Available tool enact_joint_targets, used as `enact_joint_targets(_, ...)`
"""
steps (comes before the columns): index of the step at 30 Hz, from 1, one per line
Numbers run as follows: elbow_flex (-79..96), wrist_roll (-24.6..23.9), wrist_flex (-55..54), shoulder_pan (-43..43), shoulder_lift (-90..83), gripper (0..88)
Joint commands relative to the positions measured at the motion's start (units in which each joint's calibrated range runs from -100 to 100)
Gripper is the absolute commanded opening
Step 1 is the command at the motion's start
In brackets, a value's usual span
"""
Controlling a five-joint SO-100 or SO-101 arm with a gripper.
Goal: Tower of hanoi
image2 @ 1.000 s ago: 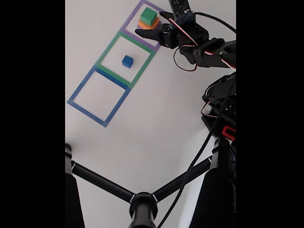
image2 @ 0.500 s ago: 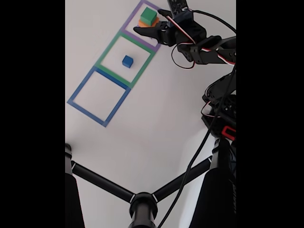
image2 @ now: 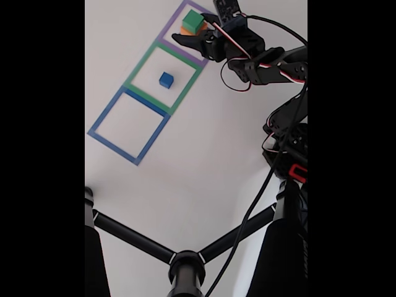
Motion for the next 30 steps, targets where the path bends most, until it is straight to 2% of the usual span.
enact_joint_targets(1,-1.75,0.0,-1.67,-0.59,-0.3,25.4)
enact_joint_targets(12,-0.11,0.0,-2.89,-1.07,-0.22,15.5)
enact_joint_targets(30,1.35,0.0,-3.78,-0.97,-0.22,7.8)
